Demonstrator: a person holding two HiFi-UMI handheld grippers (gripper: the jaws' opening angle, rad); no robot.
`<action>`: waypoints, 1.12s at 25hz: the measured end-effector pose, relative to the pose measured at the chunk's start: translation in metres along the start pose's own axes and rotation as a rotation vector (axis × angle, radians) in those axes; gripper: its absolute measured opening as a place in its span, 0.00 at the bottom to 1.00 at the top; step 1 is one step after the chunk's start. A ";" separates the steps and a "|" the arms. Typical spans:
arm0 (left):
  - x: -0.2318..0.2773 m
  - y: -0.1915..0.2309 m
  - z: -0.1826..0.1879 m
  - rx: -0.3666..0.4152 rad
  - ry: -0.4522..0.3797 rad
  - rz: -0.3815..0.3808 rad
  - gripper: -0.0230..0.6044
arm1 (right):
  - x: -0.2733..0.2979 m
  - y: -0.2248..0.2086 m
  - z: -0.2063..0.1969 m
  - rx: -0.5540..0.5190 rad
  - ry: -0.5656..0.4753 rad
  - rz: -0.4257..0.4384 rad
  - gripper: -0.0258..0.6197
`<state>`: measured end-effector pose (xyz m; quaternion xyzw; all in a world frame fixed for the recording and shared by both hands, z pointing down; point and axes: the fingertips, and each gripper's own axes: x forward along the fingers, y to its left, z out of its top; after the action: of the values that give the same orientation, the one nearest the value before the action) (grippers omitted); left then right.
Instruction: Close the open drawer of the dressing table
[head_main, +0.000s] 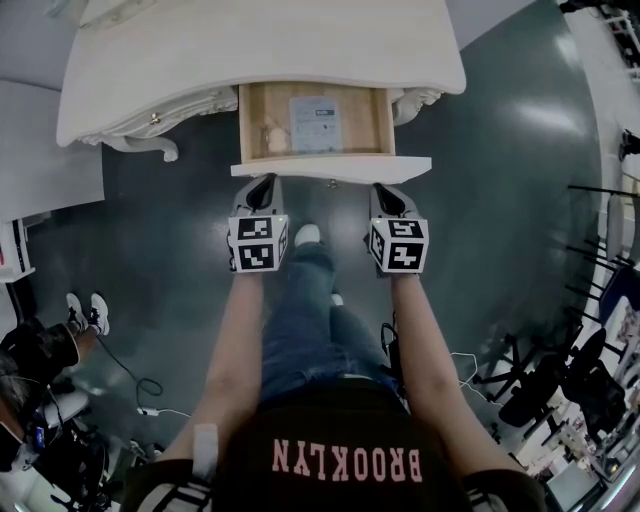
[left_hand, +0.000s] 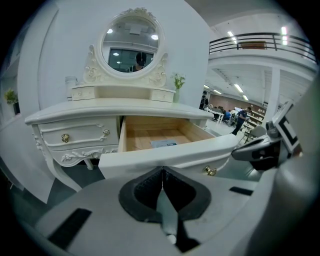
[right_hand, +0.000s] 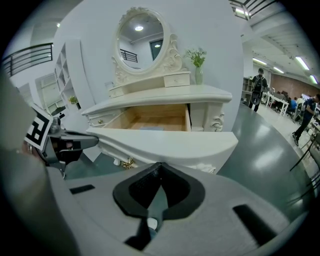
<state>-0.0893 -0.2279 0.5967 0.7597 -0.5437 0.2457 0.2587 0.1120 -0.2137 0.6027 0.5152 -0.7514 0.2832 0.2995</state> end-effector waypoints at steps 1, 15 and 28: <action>0.000 0.000 0.000 0.001 0.000 -0.001 0.04 | 0.000 0.000 0.000 0.001 0.000 -0.002 0.03; 0.013 0.006 0.019 0.031 0.008 -0.013 0.04 | 0.011 -0.006 0.021 -0.011 -0.012 -0.006 0.03; 0.028 0.015 0.033 0.041 0.006 -0.015 0.05 | 0.026 -0.010 0.037 -0.021 -0.018 -0.012 0.03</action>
<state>-0.0929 -0.2731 0.5923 0.7682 -0.5321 0.2570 0.2464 0.1079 -0.2597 0.5984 0.5192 -0.7538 0.2690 0.2999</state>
